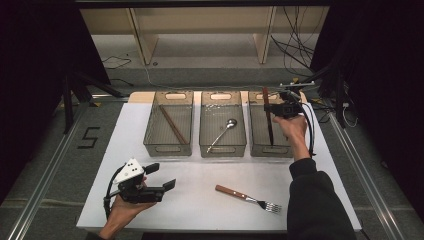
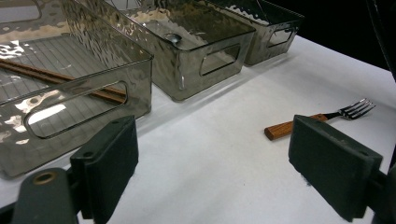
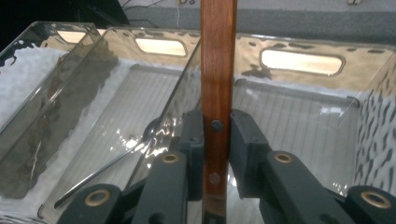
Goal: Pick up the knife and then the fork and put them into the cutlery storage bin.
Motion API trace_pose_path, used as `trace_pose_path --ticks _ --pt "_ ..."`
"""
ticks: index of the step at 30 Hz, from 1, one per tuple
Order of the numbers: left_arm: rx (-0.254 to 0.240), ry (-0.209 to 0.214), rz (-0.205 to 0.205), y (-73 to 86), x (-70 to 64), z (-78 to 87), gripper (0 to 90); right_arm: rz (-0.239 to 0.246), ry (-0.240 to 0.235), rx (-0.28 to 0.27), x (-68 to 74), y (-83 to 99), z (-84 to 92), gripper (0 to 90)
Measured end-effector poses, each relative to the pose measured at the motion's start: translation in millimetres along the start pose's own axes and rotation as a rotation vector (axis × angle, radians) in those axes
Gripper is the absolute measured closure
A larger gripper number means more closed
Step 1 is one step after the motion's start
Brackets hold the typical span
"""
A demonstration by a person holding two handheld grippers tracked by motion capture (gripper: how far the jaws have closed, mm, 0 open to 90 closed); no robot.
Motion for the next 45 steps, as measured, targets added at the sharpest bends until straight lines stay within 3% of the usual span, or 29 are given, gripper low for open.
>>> trace_pose_path --ticks 12,22,31,35,45 --pt "0.004 0.003 0.001 0.3 -0.4 0.2 15.6 -0.038 0.014 0.036 -5.8 12.3 -10.3 75.6" --pt "0.004 0.002 0.000 0.3 -0.6 0.0 15.6 -0.029 -0.015 0.013 -1.2 10.7 0.2 63.2" --pt "0.006 0.001 -0.001 0.5 -0.4 -0.3 15.6 0.031 -0.076 -0.004 13.0 10.1 16.4 55.3" --pt "0.005 -0.001 -0.002 0.6 -0.3 -0.4 15.6 0.065 -0.103 -0.006 22.5 10.8 24.0 46.8" --pt "0.003 -0.005 -0.003 0.4 0.9 -0.1 15.6 0.188 -0.173 0.007 54.2 21.7 46.2 33.9"
Point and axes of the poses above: each handheld gripper's, and its own axes: z roughly backward along the jaws, y roughly out of its underside, x roughly to its left, the point moved 5 cm from there along -z, roughly forward along the jaws, and after that the axes turned 2 degrees about -z, right-handed, at the moved point
